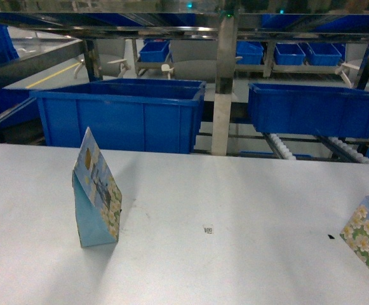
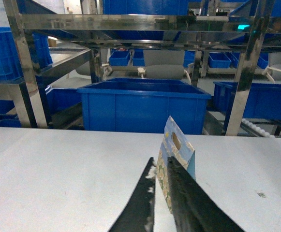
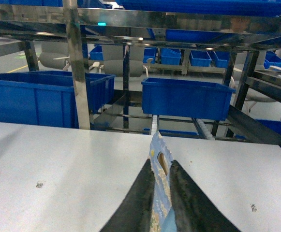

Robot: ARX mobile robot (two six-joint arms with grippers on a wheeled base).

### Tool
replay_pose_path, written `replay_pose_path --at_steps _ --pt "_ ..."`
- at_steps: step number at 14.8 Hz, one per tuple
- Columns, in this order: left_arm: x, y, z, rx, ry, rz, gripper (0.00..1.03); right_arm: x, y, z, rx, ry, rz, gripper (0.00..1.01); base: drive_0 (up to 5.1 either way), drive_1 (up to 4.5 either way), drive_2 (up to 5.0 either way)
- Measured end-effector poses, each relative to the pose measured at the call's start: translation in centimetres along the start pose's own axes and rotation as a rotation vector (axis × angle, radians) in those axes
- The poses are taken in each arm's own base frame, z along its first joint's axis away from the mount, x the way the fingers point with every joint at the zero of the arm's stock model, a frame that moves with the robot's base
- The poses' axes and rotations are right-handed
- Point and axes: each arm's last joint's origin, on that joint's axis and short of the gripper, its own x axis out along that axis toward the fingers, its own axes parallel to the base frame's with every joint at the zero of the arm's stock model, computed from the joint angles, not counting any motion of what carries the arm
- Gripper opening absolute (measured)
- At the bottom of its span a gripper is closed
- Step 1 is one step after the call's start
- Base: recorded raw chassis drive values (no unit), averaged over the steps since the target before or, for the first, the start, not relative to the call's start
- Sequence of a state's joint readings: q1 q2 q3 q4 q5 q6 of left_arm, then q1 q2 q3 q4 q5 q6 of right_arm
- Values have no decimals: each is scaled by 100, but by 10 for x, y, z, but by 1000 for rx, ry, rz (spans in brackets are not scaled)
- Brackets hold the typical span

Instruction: Move flower gift bag to table near conveyor

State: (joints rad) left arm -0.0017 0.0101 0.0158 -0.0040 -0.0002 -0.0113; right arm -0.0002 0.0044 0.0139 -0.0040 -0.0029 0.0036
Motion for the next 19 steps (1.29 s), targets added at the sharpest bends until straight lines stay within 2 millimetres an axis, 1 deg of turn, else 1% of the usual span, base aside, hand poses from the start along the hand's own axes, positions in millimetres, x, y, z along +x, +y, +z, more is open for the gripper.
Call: replay_pose_path --at_steps 4,6,7,8,19 --pt "0 0 0 0 0 0 61 0 0 0 0 0 0 61 0 0 0" --pt "0 0 0 0 0 0 90 0 0 0 0 -1 0 90 0 0 0" --pt "0 0 0 1 0 0 100 0 0 0 0 -1 0 100 0 0 0" --pt "0 0 0 0 0 0 97 0 0 0 -1 -1 0 97 0 0 0" --pt "0 0 0 1 0 0 98 0 0 0 -1 -1 0 98 0 0 0"
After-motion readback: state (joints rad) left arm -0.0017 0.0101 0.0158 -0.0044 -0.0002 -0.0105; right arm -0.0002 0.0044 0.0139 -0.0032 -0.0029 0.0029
